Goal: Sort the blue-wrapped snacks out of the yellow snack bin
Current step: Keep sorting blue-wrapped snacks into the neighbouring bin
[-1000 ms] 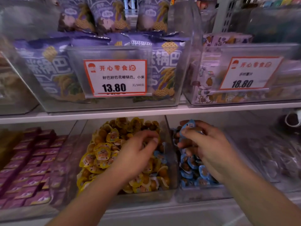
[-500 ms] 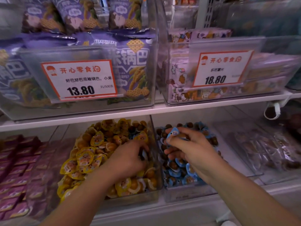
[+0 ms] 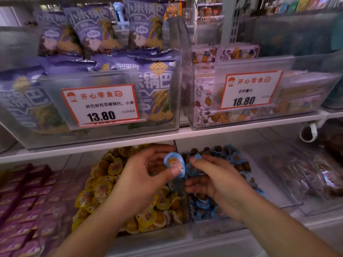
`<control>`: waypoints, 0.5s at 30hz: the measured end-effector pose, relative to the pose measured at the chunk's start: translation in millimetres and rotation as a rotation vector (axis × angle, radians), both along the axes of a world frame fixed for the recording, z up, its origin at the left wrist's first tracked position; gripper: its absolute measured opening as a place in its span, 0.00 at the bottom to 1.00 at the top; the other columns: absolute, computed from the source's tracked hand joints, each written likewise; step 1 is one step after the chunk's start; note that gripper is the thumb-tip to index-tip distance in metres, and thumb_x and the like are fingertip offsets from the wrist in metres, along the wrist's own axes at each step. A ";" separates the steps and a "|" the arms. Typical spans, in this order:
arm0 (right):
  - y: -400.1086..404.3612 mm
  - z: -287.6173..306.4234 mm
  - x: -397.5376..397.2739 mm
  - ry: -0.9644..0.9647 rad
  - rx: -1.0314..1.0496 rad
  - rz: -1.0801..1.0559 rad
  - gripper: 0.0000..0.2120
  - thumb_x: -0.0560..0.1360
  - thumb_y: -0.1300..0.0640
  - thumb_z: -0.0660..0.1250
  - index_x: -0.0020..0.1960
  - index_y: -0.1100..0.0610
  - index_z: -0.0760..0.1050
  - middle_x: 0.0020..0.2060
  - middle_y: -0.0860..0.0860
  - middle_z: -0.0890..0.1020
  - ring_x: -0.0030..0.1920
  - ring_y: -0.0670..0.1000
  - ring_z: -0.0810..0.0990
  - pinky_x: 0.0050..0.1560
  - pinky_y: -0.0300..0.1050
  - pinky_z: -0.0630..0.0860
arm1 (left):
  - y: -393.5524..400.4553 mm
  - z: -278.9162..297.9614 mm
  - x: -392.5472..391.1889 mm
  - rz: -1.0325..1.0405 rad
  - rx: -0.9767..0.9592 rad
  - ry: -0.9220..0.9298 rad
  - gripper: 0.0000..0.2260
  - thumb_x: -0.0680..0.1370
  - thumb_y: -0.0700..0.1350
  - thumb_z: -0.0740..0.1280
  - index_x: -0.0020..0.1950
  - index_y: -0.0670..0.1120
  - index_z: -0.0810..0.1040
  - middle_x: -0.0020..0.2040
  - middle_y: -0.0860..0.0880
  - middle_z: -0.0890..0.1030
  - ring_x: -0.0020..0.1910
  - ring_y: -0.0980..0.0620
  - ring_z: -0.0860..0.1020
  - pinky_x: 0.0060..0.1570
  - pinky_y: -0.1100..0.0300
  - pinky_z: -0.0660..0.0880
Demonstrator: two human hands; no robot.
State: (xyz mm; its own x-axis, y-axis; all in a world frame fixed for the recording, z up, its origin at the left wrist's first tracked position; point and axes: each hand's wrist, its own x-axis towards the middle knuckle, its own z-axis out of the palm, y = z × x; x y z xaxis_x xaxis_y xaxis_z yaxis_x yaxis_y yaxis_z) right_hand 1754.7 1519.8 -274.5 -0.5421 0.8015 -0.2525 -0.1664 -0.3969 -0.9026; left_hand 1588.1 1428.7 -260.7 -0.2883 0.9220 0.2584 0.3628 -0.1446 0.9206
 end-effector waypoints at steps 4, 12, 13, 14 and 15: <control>-12.8 13.9 3.9 0.187 -0.142 0.152 0.20 0.70 0.48 0.74 0.55 0.61 0.84 0.43 0.57 0.81 0.33 0.49 0.80 0.30 0.43 0.79 | -2.1 -4.8 35.1 0.099 0.136 0.244 0.17 0.70 0.52 0.76 0.56 0.65 0.79 0.53 0.66 0.82 0.55 0.68 0.78 0.52 0.76 0.71; 21.8 -2.5 28.2 -0.109 0.072 0.210 0.10 0.76 0.57 0.72 0.54 0.62 0.80 0.39 0.56 0.82 0.32 0.52 0.81 0.25 0.40 0.73 | 16.4 -31.0 26.2 -0.019 0.017 0.492 0.30 0.73 0.74 0.56 0.74 0.69 0.62 0.71 0.71 0.65 0.70 0.72 0.62 0.67 0.72 0.61; 33.6 -6.3 31.4 -0.196 0.103 0.153 0.09 0.77 0.58 0.71 0.55 0.62 0.80 0.43 0.57 0.84 0.34 0.54 0.84 0.27 0.41 0.76 | 17.4 -34.5 20.2 -0.015 0.012 0.487 0.29 0.73 0.74 0.55 0.73 0.70 0.62 0.70 0.71 0.67 0.69 0.72 0.64 0.66 0.71 0.63; 45.9 -10.2 33.5 -0.264 0.142 0.070 0.10 0.77 0.59 0.70 0.57 0.61 0.79 0.47 0.58 0.84 0.39 0.56 0.85 0.33 0.43 0.80 | 18.1 -37.4 15.3 0.010 0.019 0.494 0.25 0.74 0.72 0.56 0.70 0.71 0.64 0.68 0.70 0.70 0.68 0.71 0.66 0.64 0.71 0.66; 58.7 -14.6 35.4 -0.337 0.209 -0.018 0.13 0.78 0.58 0.70 0.61 0.61 0.78 0.52 0.56 0.83 0.46 0.56 0.86 0.42 0.46 0.82 | 18.6 -40.3 10.3 0.046 0.044 0.507 0.20 0.76 0.69 0.58 0.68 0.71 0.67 0.66 0.68 0.72 0.66 0.70 0.69 0.62 0.71 0.68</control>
State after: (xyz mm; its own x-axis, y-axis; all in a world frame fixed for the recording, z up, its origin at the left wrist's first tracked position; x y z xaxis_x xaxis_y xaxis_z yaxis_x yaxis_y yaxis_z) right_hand 1790.1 1578.6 -289.1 -0.4421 0.8630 -0.2443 0.1478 -0.1985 -0.9689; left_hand 1598.4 1447.2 -301.0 -0.1567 0.8965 0.4144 0.7689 -0.1526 0.6209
